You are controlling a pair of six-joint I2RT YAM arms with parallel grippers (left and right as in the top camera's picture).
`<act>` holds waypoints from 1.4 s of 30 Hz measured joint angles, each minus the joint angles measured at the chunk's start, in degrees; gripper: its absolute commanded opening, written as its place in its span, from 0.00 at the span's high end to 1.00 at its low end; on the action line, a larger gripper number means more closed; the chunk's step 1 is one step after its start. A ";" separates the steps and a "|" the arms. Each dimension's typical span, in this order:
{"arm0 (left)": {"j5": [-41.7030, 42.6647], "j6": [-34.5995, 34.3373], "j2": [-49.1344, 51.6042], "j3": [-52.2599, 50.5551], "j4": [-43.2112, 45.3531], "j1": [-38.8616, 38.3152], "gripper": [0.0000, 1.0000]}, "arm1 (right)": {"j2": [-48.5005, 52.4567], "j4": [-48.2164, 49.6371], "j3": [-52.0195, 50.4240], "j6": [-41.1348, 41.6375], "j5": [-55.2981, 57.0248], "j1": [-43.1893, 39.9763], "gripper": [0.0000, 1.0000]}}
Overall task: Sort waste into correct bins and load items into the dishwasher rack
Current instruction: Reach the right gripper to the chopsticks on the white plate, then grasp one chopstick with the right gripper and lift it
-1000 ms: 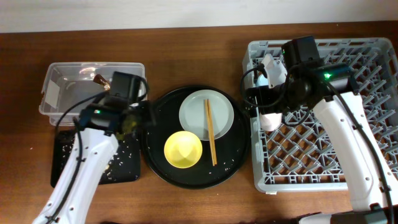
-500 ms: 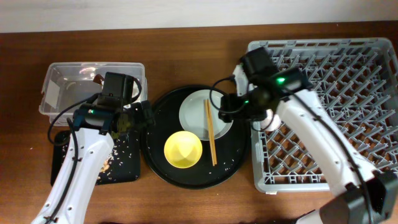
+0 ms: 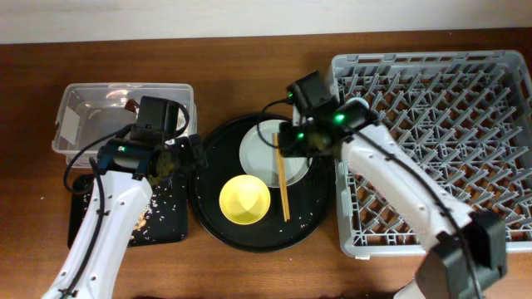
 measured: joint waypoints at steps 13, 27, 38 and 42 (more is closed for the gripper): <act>-0.02 0.02 0.00 0.00 0.02 0.00 0.01 | 10.97 4.22 -2.14 1.18 11.06 6.38 0.60; 0.00 0.02 0.00 0.00 0.02 0.00 0.01 | 13.99 6.43 -2.34 1.20 10.03 6.38 0.65; -0.02 0.02 0.00 0.00 0.00 0.00 0.01 | 13.99 8.09 -3.13 1.18 8.55 6.38 0.65; 0.00 0.02 0.00 0.00 0.02 0.00 0.00 | 13.99 8.90 -4.57 1.20 8.44 6.38 0.64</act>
